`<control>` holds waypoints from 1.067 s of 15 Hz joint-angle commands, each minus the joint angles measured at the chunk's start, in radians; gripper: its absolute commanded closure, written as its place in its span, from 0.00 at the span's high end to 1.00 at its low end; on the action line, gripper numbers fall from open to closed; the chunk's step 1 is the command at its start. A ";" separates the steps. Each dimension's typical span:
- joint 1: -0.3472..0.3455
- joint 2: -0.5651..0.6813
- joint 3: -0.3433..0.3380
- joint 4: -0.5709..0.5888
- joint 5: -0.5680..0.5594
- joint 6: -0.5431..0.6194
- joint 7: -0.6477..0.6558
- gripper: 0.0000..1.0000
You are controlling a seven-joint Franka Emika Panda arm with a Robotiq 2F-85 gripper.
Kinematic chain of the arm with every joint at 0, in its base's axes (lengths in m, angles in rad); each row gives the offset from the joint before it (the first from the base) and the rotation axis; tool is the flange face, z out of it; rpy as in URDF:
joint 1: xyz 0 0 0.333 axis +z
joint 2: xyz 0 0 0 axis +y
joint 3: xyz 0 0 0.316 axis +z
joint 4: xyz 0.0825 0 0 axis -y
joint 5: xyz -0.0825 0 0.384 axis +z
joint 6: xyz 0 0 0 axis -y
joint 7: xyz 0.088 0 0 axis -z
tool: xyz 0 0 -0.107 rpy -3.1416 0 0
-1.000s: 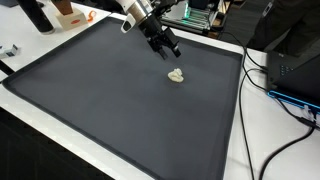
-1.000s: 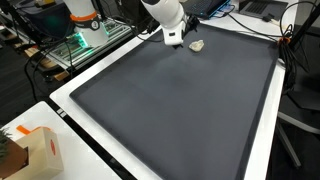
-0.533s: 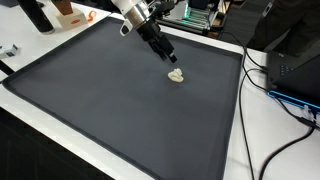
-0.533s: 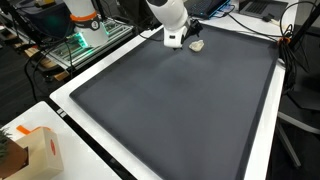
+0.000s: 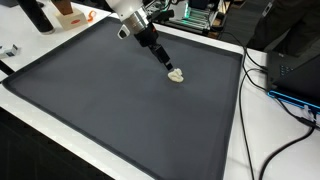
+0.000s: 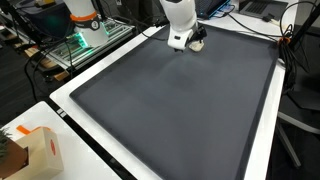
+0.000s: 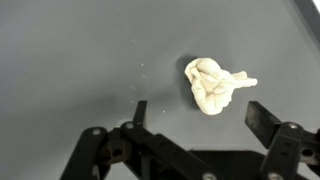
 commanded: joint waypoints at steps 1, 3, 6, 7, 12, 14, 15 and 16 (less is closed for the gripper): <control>0.035 0.046 -0.026 0.062 -0.108 -0.001 0.148 1.00; 0.044 0.063 -0.030 0.098 -0.172 -0.017 0.217 1.00; 0.061 0.091 -0.037 0.152 -0.274 -0.040 0.322 1.00; 0.066 0.101 -0.038 0.172 -0.307 -0.051 0.353 1.00; 0.097 0.151 -0.047 0.283 -0.474 -0.146 0.500 1.00; 0.113 0.169 -0.053 0.329 -0.532 -0.195 0.547 1.00; 0.118 0.179 -0.053 0.351 -0.555 -0.218 0.563 1.00; 0.125 0.188 -0.055 0.374 -0.581 -0.243 0.581 1.00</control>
